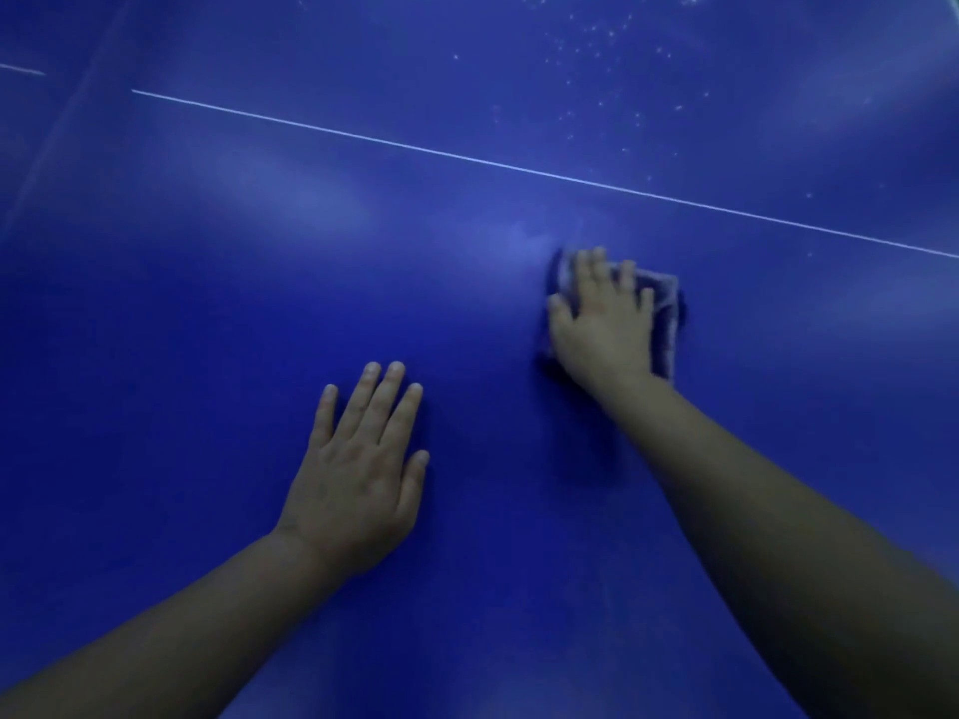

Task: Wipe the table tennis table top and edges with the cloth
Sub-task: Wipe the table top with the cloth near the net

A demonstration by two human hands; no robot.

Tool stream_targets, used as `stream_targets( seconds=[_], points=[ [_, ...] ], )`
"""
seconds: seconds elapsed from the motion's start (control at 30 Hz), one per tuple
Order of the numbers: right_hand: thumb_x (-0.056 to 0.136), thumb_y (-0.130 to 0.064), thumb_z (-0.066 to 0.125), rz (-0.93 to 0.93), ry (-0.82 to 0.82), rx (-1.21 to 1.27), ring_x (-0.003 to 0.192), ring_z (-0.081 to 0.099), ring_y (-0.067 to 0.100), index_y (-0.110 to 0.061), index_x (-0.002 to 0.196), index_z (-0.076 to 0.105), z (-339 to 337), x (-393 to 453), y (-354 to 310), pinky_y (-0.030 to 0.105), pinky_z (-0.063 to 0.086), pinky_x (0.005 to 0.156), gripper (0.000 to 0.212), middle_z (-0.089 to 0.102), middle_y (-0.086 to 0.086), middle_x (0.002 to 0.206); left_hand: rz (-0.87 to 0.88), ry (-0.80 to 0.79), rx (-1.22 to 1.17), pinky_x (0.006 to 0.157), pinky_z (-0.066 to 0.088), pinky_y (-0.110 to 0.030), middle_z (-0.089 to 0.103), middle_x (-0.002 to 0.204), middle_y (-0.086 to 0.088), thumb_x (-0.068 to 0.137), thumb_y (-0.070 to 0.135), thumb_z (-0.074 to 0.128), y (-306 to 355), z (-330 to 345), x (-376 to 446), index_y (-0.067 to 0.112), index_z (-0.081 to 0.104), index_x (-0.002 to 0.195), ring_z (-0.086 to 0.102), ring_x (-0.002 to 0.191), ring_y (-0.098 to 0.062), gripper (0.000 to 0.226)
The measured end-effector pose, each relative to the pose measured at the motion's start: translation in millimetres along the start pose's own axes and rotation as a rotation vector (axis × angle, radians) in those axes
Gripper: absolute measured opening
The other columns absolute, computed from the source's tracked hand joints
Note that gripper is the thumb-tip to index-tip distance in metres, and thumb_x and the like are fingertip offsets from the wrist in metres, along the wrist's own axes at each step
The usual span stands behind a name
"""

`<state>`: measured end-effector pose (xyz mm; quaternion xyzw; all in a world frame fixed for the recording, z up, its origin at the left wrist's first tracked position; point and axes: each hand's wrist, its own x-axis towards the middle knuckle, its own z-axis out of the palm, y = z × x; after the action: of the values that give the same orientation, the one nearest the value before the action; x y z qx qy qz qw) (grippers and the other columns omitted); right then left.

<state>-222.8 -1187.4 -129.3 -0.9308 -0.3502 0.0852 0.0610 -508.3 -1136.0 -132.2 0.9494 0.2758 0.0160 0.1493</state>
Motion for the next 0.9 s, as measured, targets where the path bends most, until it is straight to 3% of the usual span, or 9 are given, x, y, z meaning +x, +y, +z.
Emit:
stream_targets(
  seconds=[0.13,0.23,0.33,0.47,0.57,0.63,0.77,0.83,0.9],
  points=[
    [0.095,-0.049,0.04,-0.476,-0.106,-0.011,0.153,0.016,0.028,-0.023,0.156,0.032,9.2,-148.6,3.3,0.05,0.009,0.122,0.067,0.023,-0.004,0.165,0.014,-0.007,-0.008,0.118,0.011,-0.052,0.029,0.159,-0.013,0.097,0.04,0.031,9.6,3.0,-12.0,0.006,0.04,0.148,0.021,0.149,-0.029,0.062],
    [0.092,-0.048,0.05,-0.645,-0.178,-0.035,0.152,0.02,0.025,-0.029,0.155,0.033,-2.6,-193.7,62.3,0.046,0.011,0.122,0.068,0.025,-0.006,0.164,0.024,-0.031,-0.004,0.118,0.011,-0.051,0.027,0.16,-0.012,0.098,0.041,0.03,14.2,4.0,-23.6,0.008,0.038,0.149,0.018,0.15,-0.027,0.061],
    [0.091,-0.05,0.041,-0.427,-0.13,-0.077,0.15,0.024,0.03,-0.028,0.155,0.031,-8.3,-142.5,97.1,0.048,0.013,0.118,0.068,0.026,-0.005,0.161,0.037,-0.043,-0.003,0.118,0.011,-0.051,0.025,0.161,-0.011,0.098,0.041,0.03,15.8,6.5,-35.6,0.009,0.037,0.15,0.016,0.151,-0.026,0.061],
    [0.101,-0.047,0.03,0.062,-0.025,0.016,0.154,0.008,0.027,-0.027,0.158,0.025,-1.9,-75.6,43.2,0.052,0.006,0.121,0.06,0.016,-0.006,0.166,0.025,-0.035,-0.013,0.119,0.009,-0.05,0.026,0.161,-0.011,0.098,0.041,0.03,18.0,10.0,-48.6,0.009,0.038,0.15,0.016,0.151,-0.026,0.062],
    [0.099,-0.037,0.034,-0.235,0.069,-0.022,0.145,0.032,0.041,-0.019,0.152,0.039,18.0,-118.4,2.3,0.063,0.024,0.113,0.056,0.038,0.006,0.158,0.031,-0.03,-0.013,0.119,0.009,-0.05,0.027,0.16,-0.013,0.097,0.04,0.031,19.6,13.3,-53.7,0.007,0.039,0.149,0.016,0.151,-0.028,0.062],
    [0.101,-0.04,0.032,-0.476,-0.031,-0.061,0.148,0.028,0.035,-0.024,0.153,0.036,25.1,-200.4,-4.0,0.059,0.023,0.116,0.054,0.034,0.0,0.16,0.023,-0.015,-0.017,0.119,0.009,-0.051,0.028,0.16,-0.013,0.097,0.04,0.031,19.4,13.2,-57.8,0.006,0.04,0.148,0.017,0.15,-0.028,0.062],
    [0.103,-0.051,0.03,-0.716,-0.2,-0.113,0.152,0.019,0.026,-0.032,0.155,0.03,9.7,-295.3,64.1,0.051,0.016,0.119,0.055,0.026,-0.008,0.163,0.042,-0.04,0.0,0.119,0.011,-0.052,0.025,0.161,-0.012,0.098,0.04,0.031,21.7,13.9,-66.7,0.007,0.038,0.149,0.014,0.152,-0.027,0.062],
    [0.101,-0.056,0.032,-0.626,-0.182,-0.123,0.15,0.023,0.027,-0.028,0.152,0.037,4.0,-276.6,100.9,0.055,0.024,0.115,0.059,0.031,-0.002,0.161,0.053,-0.051,0.017,0.119,0.011,-0.052,0.023,0.162,-0.011,0.098,0.041,0.03,20.4,13.6,-77.8,0.008,0.037,0.15,0.012,0.152,-0.026,0.061],
    [0.096,-0.061,0.034,-0.367,-0.137,-0.083,0.148,0.025,0.031,-0.023,0.151,0.04,-0.6,-236.5,113.3,0.059,0.025,0.115,0.067,0.031,-0.001,0.159,0.062,-0.06,0.023,0.119,0.011,-0.052,0.024,0.161,-0.011,0.098,0.041,0.03,20.9,15.2,-91.9,0.009,0.038,0.15,0.013,0.152,-0.026,0.061]
  ],
)
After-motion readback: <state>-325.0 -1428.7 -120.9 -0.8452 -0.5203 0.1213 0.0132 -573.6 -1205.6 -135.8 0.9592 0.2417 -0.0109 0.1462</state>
